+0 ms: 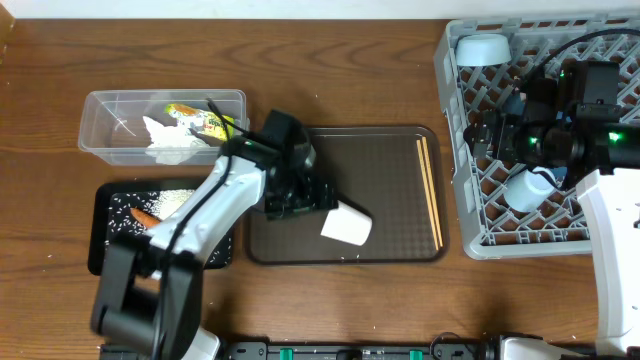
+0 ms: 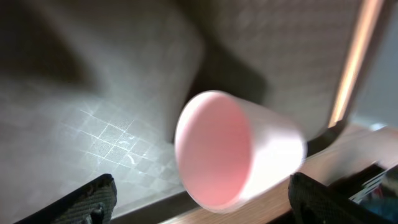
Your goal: Sort waste into correct bins and load items into the dishwasher rack
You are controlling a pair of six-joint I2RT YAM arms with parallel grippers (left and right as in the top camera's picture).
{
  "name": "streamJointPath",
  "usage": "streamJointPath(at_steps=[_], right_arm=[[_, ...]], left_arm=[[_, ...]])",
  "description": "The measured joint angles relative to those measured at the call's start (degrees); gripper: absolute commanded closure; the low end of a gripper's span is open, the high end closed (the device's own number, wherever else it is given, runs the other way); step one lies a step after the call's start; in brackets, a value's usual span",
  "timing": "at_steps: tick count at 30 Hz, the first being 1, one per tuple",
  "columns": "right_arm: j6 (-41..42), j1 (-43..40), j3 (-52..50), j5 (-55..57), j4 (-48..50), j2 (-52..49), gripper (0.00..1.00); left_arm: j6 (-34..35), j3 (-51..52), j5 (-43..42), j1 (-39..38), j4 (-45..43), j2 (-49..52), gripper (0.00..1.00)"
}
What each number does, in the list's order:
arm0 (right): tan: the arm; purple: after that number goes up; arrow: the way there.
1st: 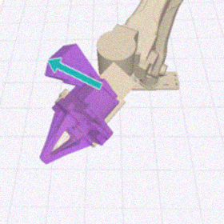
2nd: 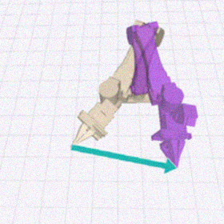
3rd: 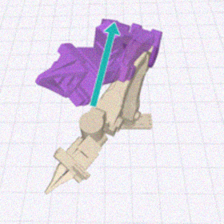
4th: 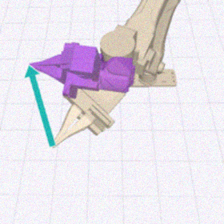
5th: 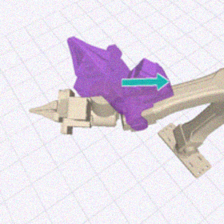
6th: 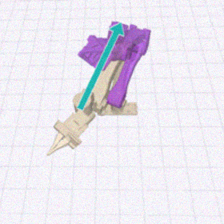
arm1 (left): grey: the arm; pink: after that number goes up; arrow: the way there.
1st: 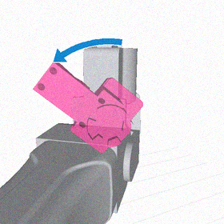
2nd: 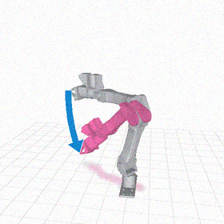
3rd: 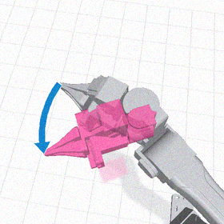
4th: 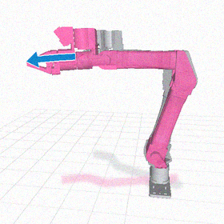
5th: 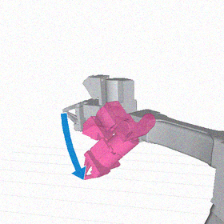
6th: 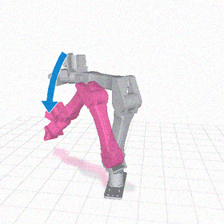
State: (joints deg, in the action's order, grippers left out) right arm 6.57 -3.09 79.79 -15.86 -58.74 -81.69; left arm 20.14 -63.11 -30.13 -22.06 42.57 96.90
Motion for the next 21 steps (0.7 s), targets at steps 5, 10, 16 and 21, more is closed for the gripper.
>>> streamJointPath(at_steps=[5, 10, 16, 21], right_arm=[[0.00, 0.00, 0.00, 0.00, 0.00, 0.00, 0.01], [0.00, 0.00, 0.00, 0.00, 0.00, 0.00, 0.01], [0.00, 0.00, 0.00, 0.00, 0.00, 0.00, 0.01], [0.00, 0.00, 0.00, 0.00, 0.00, 0.00, 0.01]], left_arm=[[-6.03, 0.63, -6.47, 0.00, 1.29, 3.52, 0.22], [-10.69, 0.63, -9.29, 0.00, 3.63, 3.52, 0.21], [-14.01, 0.66, -10.45, 0.00, 7.58, 3.52, 0.21], [-18.49, 0.68, -11.93, 0.00, 9.11, 3.52, 0.22]])
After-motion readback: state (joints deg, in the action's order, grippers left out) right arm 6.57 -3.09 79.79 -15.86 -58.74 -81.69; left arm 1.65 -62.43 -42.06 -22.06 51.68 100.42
